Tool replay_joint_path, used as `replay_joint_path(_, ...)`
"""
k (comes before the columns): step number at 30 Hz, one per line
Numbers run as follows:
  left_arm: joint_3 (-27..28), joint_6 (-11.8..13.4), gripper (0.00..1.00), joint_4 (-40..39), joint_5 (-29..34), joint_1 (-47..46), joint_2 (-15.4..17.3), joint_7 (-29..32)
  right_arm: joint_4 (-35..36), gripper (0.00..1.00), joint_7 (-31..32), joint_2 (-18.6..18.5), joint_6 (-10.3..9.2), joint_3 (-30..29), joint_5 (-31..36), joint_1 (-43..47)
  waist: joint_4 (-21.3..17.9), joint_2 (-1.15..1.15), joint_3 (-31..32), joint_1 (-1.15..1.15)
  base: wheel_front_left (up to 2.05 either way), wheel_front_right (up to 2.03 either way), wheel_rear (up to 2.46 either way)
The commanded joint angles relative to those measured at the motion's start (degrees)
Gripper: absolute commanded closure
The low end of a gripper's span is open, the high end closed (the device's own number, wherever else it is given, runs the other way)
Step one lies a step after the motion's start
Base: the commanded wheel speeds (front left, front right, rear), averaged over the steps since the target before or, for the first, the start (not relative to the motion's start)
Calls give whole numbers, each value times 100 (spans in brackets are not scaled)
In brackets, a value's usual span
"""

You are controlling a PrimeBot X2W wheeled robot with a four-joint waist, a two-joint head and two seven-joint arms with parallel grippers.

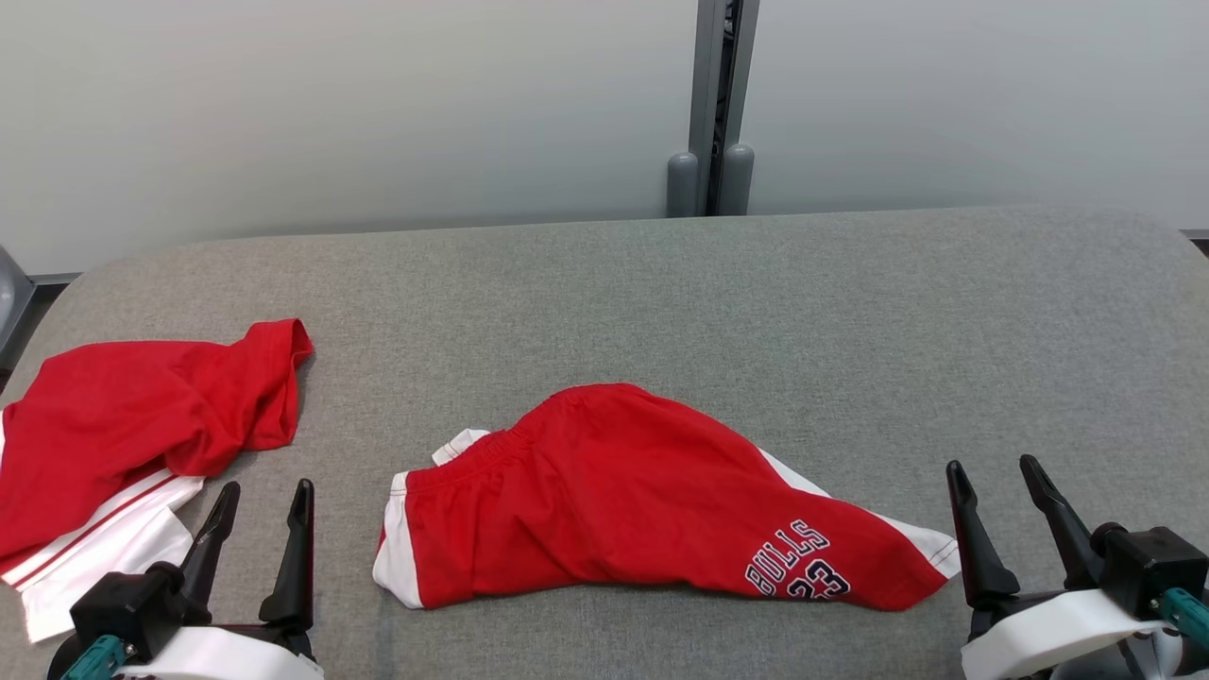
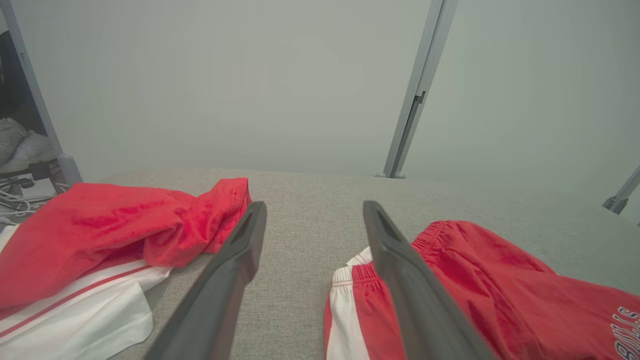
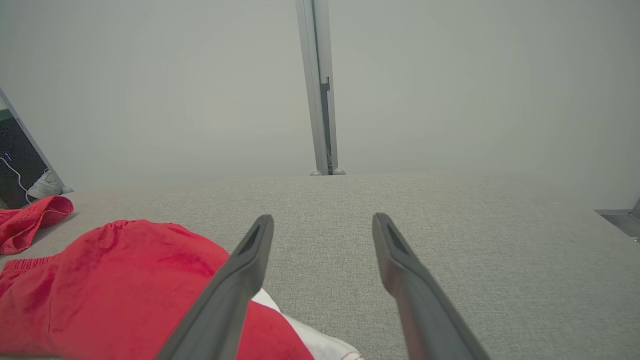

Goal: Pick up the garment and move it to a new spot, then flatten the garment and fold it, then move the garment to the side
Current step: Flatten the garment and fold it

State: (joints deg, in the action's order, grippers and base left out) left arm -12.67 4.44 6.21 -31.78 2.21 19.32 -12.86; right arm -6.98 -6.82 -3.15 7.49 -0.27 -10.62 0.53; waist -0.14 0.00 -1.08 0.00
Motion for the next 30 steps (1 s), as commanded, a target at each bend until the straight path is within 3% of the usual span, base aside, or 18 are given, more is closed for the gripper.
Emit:
replay_joint_path(1, 21, 26, 0, 9, -9, 32, 41, -6, 4, 0, 9, -6, 1, -16, -8, -1, -1, 0, -11, 0, 0, 0, 0)
replay_joint_path(15, -36, 85, 0, -51, -34, -47, 27, 5, -9, 0, 4, 3, 1, -11, -18, -58, -3, 0, -91, 0, 0, 0, 0)
replay_joint_path(22, -161, -58, 0, -105, -15, -498, 42, 160, 94, 0, 21, 2, 1, -16, 10, -167, 22, 0, -350, 0, 0, 0, 0)
replay_joint_path(30, -667, -453, 0, -4, 138, -1656, -87, 641, 187, 0, 29, 1, 1, 72, 84, -432, -106, 0, -927, 0, 0, 0, 0)
